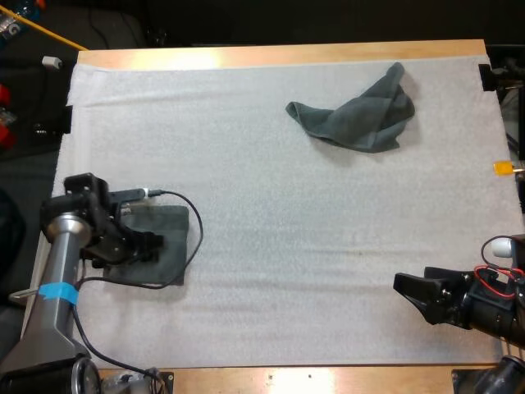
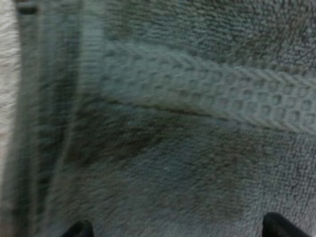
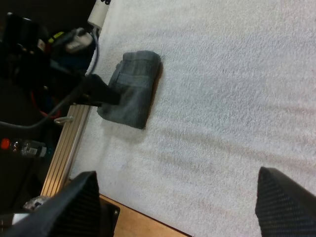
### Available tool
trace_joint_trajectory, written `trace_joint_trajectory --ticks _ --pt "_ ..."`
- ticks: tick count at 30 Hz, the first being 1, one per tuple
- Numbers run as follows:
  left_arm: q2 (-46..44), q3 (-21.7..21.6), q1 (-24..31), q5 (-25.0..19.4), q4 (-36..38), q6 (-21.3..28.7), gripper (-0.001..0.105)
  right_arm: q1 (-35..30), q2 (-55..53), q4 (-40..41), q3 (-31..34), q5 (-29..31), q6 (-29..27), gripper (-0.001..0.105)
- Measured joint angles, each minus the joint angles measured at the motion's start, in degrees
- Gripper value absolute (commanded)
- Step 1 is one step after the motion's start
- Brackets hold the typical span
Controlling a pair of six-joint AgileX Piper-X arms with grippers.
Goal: Pick towel from pile, fold and stack
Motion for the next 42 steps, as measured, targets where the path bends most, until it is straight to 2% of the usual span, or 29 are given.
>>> trace_joint_trajectory --ticks 3,7,10,14,17,24,33,42 --pt "0.0 2.7 -2.1 -1.1 -3.8 0.0 0.064 0.0 0.0 0.0 0.0 0.0 0.0 0.064" --pt "0.0 6.0 -3.9 -6.0 -7.5 0.0 0.064 0.0 0.0 0.0 0.0 0.0 0.0 0.064" --pt "0.0 6.5 -3.9 -6.5 -8.4 0.0 0.064 0.0 0.0 0.0 0.0 0.0 0.0 0.064" --pt "0.0 5.5 -3.9 -6.5 -8.5 0.0 0.064 0.0 0.0 0.0 0.0 0.0 0.0 0.064" --pt "0.1 3.1 -3.9 -6.1 -8.4 0.0 0.064 0.0 0.0 0.0 0.0 0.0 0.0 0.064" --pt "0.1 -2.3 -3.9 -1.1 -11.6 -0.3 0.064 0.0 0.0 0.0 0.0 0.0 0.0 0.064" --pt "1.6 -2.4 -3.9 0.1 -19.7 -1.3 0.064 0.0 0.0 0.0 0.0 0.0 0.0 0.064" --pt "10.1 -2.4 -3.9 0.2 -20.0 -2.3 0.064 0.0 0.0 0.0 0.0 0.0 0.0 0.064"
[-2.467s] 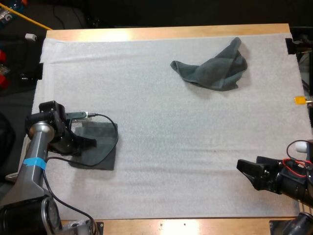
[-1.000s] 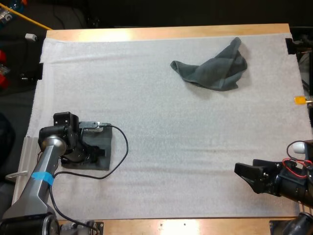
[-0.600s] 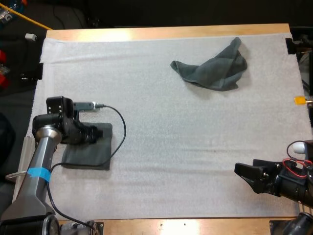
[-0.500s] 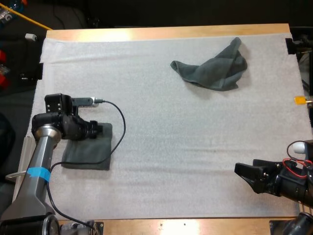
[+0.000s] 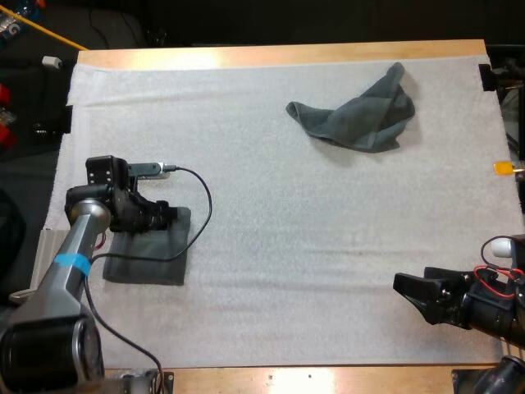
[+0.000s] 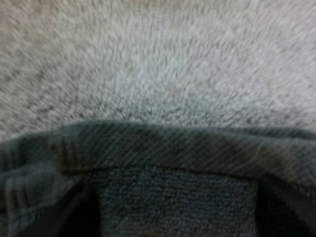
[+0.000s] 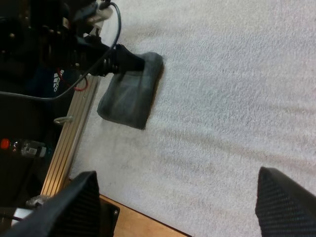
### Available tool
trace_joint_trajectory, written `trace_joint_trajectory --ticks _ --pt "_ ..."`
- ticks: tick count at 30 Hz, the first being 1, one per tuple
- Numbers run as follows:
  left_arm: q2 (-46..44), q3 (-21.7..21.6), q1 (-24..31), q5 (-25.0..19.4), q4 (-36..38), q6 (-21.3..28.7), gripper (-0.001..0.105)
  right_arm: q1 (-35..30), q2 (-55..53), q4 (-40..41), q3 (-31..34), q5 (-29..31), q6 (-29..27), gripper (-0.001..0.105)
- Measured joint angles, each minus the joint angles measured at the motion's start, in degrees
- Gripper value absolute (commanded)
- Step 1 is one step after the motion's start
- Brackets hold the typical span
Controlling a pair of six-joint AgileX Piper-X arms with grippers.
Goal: Pick towel from pile, fold and stack
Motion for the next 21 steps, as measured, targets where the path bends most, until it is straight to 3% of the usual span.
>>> trace_joint_trajectory --ticks 6,13,21 --pt "1.1 -0.6 0.0 0.0 1.4 -0.2 0.064 0.0 0.0 0.0 0.0 1.3 0.0 0.064" --pt "0.1 -6.0 0.0 1.0 9.5 -0.2 0.064 0.0 0.0 0.0 0.0 1.4 0.0 0.064" --pt "-12.6 -11.1 0.0 2.7 12.7 0.2 0.064 0.0 0.0 0.0 0.0 1.4 0.0 0.064"
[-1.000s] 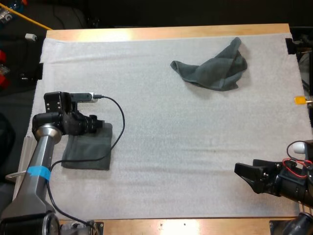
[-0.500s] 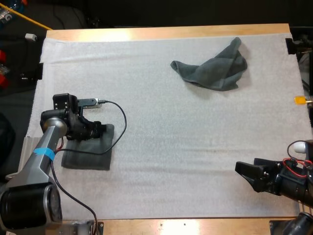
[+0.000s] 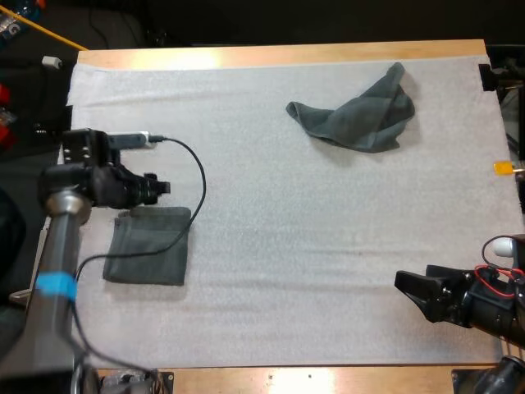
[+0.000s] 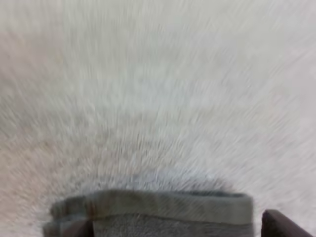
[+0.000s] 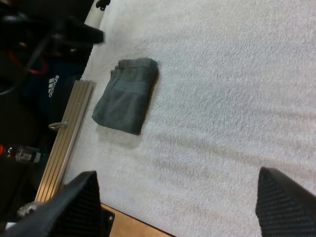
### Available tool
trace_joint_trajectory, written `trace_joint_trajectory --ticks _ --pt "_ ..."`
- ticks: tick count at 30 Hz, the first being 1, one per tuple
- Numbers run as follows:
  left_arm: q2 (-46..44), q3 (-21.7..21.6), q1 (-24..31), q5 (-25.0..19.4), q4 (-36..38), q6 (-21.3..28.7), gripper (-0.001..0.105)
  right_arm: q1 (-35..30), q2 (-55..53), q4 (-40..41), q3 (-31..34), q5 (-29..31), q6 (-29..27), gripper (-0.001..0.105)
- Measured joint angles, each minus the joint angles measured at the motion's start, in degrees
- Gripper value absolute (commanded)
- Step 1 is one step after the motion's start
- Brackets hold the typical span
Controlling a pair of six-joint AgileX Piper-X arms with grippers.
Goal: Pick towel from pile, fold and stack
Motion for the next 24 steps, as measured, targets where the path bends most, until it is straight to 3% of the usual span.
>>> trace_joint_trajectory --ticks 7,14,20,24 --pt "-13.6 0.0 0.0 4.7 3.1 0.1 0.064 0.0 0.0 0.0 0.0 0.0 -0.8 0.064" --pt "-26.4 0.0 0.0 6.1 7.6 0.1 0.064 0.0 0.0 -0.1 0.4 0.0 -1.6 0.064" --pt "-31.0 0.0 0.0 6.1 10.4 0.3 0.064 0.0 0.1 -0.1 3.0 0.0 -1.8 0.064" --pt "-31.5 0.0 0.0 6.8 10.4 0.5 0.064 0.0 1.8 -1.0 3.9 0.1 -5.2 0.064"
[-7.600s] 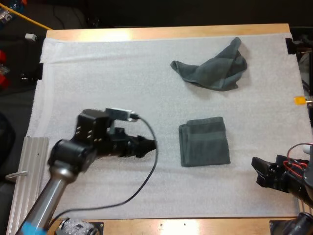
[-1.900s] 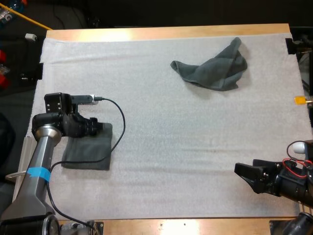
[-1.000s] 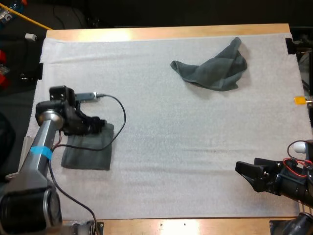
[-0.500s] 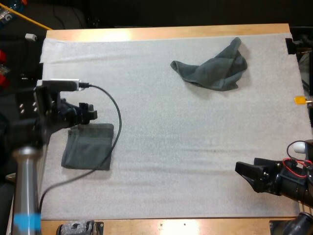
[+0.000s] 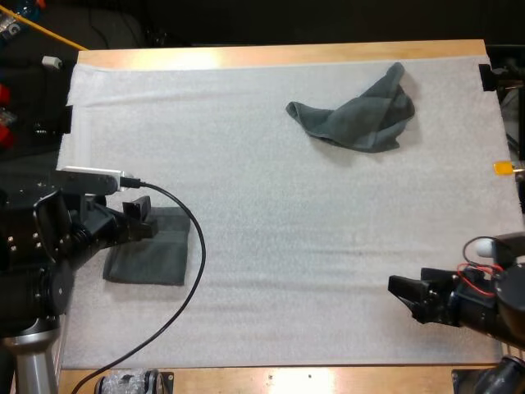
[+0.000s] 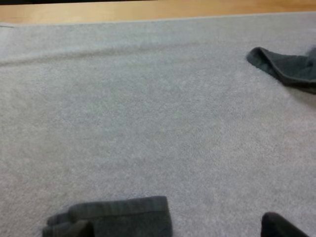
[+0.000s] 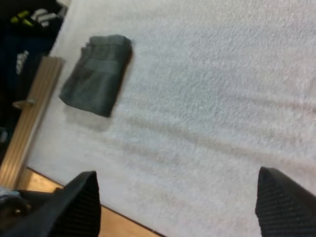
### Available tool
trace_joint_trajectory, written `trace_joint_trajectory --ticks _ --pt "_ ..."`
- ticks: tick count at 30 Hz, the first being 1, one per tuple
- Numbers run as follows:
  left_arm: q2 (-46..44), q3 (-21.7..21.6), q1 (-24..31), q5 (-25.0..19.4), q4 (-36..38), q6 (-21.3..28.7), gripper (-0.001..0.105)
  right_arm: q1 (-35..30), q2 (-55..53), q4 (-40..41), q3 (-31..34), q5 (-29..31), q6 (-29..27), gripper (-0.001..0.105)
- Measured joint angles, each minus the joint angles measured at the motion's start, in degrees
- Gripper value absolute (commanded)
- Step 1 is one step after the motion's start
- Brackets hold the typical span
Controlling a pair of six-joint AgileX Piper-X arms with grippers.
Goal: Pick towel from pile, fold and stack
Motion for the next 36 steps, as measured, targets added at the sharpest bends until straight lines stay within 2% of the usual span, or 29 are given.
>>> trace_joint_trajectory --ticks 10,14,20,27,36 --pt "0.0 0.0 -0.3 2.9 0.5 0.1 0.064 0.0 13.5 -11.6 0.0 1.4 -5.9 0.064" --pt "0.0 0.0 -2.9 2.9 1.4 0.1 0.064 -2.1 19.8 -16.7 0.1 1.3 -7.8 0.064" --pt "0.0 0.0 -6.7 2.9 1.4 0.1 0.064 -12.1 25.0 -19.5 0.1 -0.9 -10.0 0.064" --pt "0.0 0.0 -6.9 2.8 1.4 0.9 0.064 -26.5 24.9 -19.3 -0.1 -4.9 -14.6 0.064" --pt "0.0 0.0 -6.9 2.0 1.4 1.4 0.064 -42.9 21.6 -10.8 -4.2 -5.1 -25.4 0.064"
